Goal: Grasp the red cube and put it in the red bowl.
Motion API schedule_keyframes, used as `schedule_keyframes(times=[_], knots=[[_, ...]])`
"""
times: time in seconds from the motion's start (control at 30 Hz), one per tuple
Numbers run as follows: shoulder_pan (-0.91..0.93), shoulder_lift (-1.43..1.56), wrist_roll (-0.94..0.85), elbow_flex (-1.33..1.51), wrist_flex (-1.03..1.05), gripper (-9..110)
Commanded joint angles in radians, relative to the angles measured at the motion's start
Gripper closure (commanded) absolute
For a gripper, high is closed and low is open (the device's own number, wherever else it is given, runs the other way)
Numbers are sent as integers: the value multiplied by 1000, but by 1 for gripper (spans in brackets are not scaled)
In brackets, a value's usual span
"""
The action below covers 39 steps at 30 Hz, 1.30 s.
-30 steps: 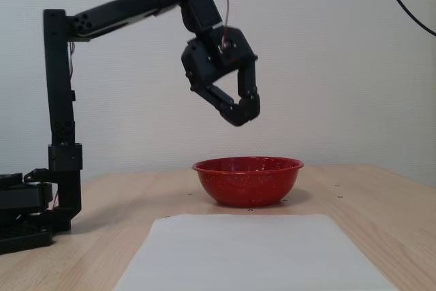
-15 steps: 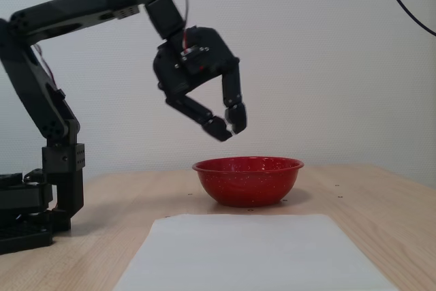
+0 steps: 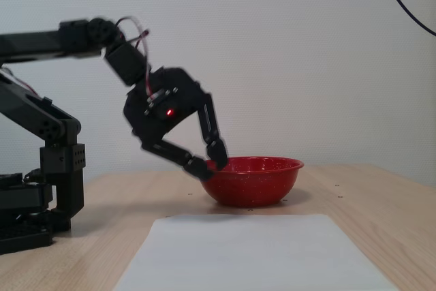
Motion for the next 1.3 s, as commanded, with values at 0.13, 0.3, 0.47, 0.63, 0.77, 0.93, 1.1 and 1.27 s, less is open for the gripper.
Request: schedule_keyframes(times=[0.13,0.3,0.47,0.63,0.77,0.93,1.1,1.27], knots=[[-2,238,20,175,-132,101],[2,368,9,344,-218,101],[9,456,-3,463,-278,101],[5,538,3,600,-374,101],[25,583,-25,611,-288,101],[41,617,-43,611,-201,101],[43,621,-61,611,-123,101],[48,621,-91,611,-60,101]])
